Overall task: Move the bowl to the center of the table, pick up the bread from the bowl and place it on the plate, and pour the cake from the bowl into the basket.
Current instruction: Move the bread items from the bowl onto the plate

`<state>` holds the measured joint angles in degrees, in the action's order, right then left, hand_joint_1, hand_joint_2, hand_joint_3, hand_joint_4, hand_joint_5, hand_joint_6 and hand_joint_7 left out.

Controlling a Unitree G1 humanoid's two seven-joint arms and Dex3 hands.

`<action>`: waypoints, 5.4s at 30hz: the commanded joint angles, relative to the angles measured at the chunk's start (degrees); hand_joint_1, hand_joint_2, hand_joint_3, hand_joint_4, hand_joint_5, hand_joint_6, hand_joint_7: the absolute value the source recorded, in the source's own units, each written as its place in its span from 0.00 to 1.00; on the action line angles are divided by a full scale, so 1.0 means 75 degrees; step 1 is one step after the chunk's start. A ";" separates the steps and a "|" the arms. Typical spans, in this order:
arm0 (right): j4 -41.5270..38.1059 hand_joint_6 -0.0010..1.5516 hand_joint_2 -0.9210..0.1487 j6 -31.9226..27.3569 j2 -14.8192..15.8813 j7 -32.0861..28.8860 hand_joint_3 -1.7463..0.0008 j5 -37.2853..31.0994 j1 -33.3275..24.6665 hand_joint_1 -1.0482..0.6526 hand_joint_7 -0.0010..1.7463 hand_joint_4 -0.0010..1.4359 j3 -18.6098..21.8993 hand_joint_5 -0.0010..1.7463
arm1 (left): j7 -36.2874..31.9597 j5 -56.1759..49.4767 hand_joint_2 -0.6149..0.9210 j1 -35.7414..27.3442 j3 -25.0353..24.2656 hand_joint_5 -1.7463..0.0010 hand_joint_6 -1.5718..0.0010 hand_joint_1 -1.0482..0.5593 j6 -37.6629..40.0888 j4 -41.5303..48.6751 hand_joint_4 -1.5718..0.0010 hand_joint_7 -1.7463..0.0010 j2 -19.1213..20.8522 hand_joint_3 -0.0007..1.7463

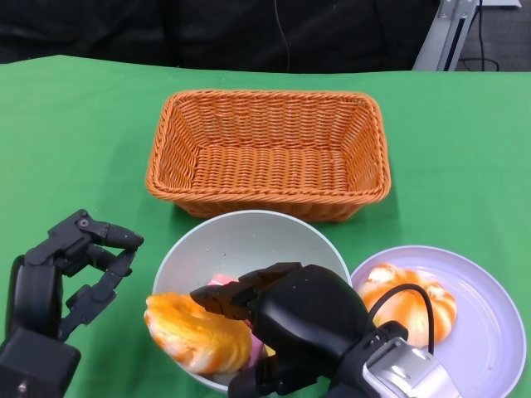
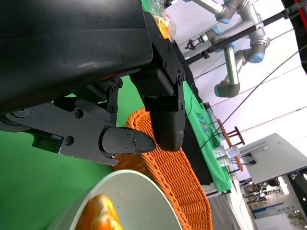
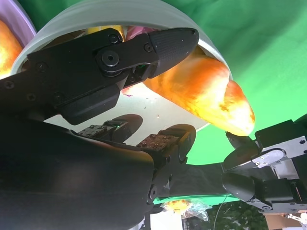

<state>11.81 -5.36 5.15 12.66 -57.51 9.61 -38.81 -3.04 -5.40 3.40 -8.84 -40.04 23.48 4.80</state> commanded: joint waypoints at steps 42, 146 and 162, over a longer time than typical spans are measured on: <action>-0.1488 0.30 0.00 0.0074 0.0101 -0.0962 0.98 -0.0290 0.0650 0.12 0.00 0.33 -0.0308 0.00 | -0.0397 -0.0008 1.00 -0.0001 0.0061 0.21 0.52 0.56 -0.0264 0.0109 0.54 0.37 -0.0016 0.18; 0.1041 0.51 0.01 0.1310 0.0048 -0.1531 0.90 0.5109 -0.1031 0.51 0.56 0.51 0.3519 0.97 | -0.0703 0.0032 1.00 0.0211 -0.0038 0.20 0.51 0.56 -0.0473 0.0677 0.52 0.40 0.0112 0.17; 0.2376 0.41 0.14 0.0971 0.0321 -0.1219 0.68 0.5921 -0.2408 0.53 0.78 0.49 0.5008 0.95 | -0.0431 0.0399 1.00 0.0181 -0.0122 0.21 0.50 0.56 -0.0259 0.0577 0.52 0.40 0.0193 0.14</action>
<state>28.97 1.77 6.84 3.21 -13.92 -8.13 -2.35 -6.55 -2.71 4.75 -9.18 -42.49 28.30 5.06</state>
